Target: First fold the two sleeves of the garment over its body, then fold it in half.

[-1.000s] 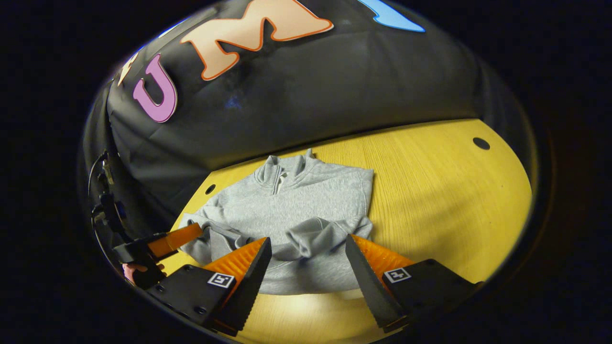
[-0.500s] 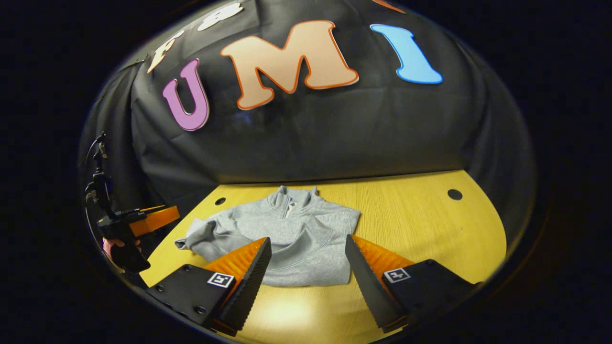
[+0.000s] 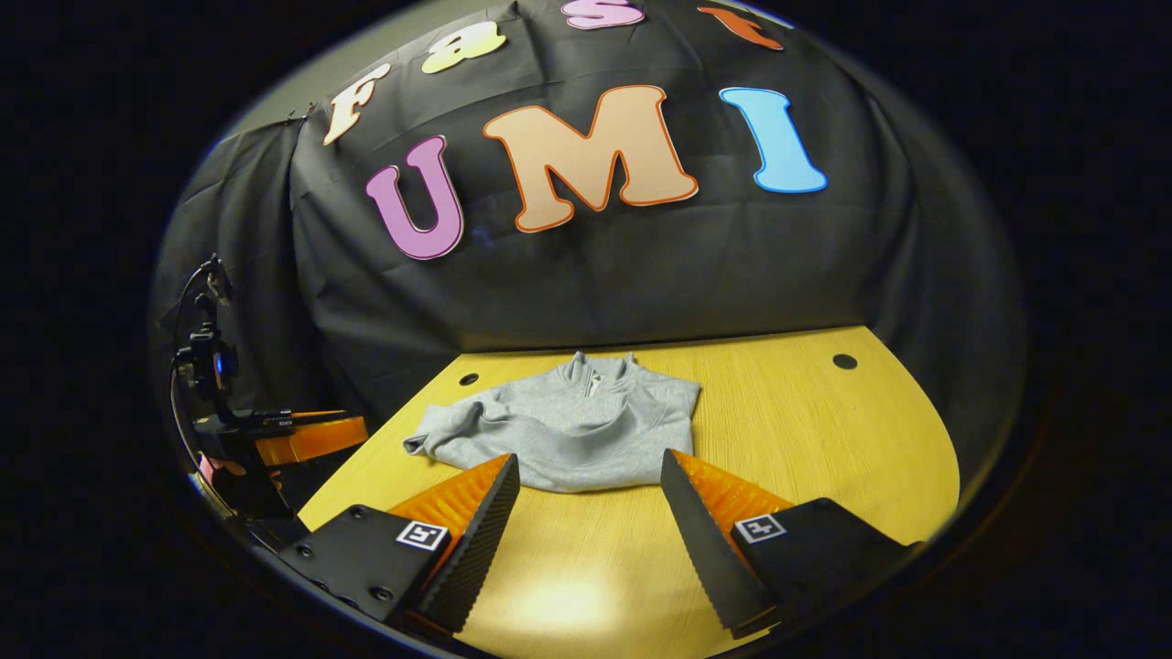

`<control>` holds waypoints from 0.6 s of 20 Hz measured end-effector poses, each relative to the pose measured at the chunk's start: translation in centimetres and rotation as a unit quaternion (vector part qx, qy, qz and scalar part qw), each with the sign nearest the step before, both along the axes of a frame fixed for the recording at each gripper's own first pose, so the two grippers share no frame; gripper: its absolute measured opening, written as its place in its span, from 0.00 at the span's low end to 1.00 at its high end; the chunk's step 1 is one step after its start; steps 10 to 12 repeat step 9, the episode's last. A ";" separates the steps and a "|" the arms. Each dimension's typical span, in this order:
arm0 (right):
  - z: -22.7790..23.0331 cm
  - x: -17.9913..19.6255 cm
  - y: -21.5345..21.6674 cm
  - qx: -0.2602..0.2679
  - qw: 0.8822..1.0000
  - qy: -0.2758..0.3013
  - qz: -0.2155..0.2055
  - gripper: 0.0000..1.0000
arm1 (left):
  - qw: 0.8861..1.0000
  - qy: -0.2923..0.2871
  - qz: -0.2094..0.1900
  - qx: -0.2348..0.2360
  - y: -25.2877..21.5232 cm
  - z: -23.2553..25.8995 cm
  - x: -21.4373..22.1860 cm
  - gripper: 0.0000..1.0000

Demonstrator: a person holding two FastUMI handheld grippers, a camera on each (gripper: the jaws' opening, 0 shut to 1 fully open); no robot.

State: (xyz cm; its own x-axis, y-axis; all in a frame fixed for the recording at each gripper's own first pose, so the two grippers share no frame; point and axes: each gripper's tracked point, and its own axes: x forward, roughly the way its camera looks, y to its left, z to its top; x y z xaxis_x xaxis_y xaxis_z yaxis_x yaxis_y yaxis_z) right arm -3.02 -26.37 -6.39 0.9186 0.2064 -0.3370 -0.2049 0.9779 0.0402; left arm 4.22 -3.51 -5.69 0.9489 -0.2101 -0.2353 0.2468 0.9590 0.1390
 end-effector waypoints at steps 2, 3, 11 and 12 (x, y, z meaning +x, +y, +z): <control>-0.7 -2.0 -0.4 0.000 1.000 0.008 -0.016 0.97 | 1.000 0.016 -0.012 0.005 -1.0 -1.4 -1.9 0.93; -1.4 -2.6 -0.4 0.000 1.000 0.011 -0.022 0.98 | 0.999 0.026 -0.019 0.004 -1.7 -2.1 -2.6 0.93; -1.7 -5.2 -1.1 -0.003 0.999 0.003 -0.050 0.98 | 0.997 0.040 -0.056 0.023 -4.6 -3.2 -3.5 0.93; -1.7 -5.2 -1.1 -0.003 0.999 0.003 -0.050 0.98 | 0.997 0.040 -0.056 0.023 -4.6 -3.2 -3.5 0.93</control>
